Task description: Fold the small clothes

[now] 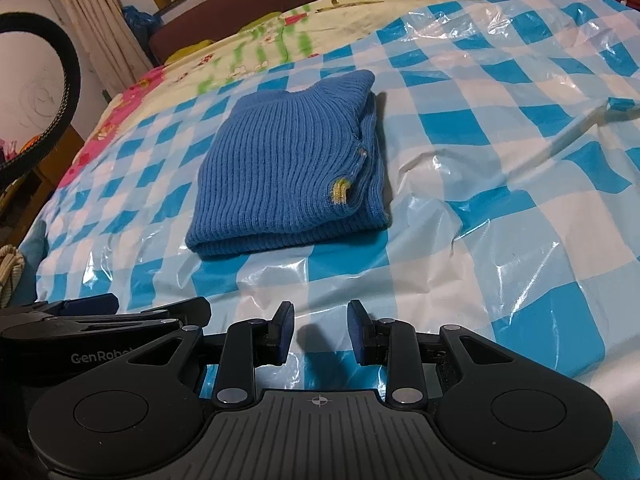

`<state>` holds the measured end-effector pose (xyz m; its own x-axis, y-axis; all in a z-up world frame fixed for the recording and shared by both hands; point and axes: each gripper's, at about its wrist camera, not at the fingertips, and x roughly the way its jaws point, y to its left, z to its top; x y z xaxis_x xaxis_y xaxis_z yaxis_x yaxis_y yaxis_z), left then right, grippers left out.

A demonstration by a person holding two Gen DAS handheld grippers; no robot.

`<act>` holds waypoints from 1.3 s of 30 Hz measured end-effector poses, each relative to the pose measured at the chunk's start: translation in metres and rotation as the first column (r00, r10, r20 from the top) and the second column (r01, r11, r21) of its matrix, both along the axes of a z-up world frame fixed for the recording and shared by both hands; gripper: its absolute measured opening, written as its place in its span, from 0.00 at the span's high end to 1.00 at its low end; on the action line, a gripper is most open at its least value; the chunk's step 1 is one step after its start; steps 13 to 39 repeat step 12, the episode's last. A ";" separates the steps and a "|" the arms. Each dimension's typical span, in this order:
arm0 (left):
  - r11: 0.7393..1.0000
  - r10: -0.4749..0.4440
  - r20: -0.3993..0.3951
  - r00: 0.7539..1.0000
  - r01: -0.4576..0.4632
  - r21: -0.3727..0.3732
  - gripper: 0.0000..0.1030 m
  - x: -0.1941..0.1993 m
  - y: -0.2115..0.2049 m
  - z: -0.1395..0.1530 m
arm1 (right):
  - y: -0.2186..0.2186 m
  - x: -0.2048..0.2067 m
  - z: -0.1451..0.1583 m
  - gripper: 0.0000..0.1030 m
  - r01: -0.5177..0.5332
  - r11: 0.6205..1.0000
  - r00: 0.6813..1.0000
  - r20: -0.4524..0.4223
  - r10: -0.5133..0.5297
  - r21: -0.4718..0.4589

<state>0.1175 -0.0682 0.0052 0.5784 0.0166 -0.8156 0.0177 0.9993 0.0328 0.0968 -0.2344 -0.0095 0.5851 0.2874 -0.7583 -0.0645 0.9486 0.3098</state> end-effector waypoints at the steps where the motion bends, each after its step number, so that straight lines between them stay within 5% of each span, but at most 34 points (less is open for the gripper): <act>1: 1.000 -0.001 0.003 1.000 0.001 0.002 0.00 -0.001 0.000 0.001 | 0.000 0.000 0.000 0.71 -0.001 1.000 1.000 -0.002 0.001 0.001; 39: 1.000 0.000 0.011 1.000 0.000 0.007 0.00 -0.006 -0.005 0.005 | -0.003 -0.005 0.001 0.71 0.015 1.000 1.000 -0.008 -0.015 0.009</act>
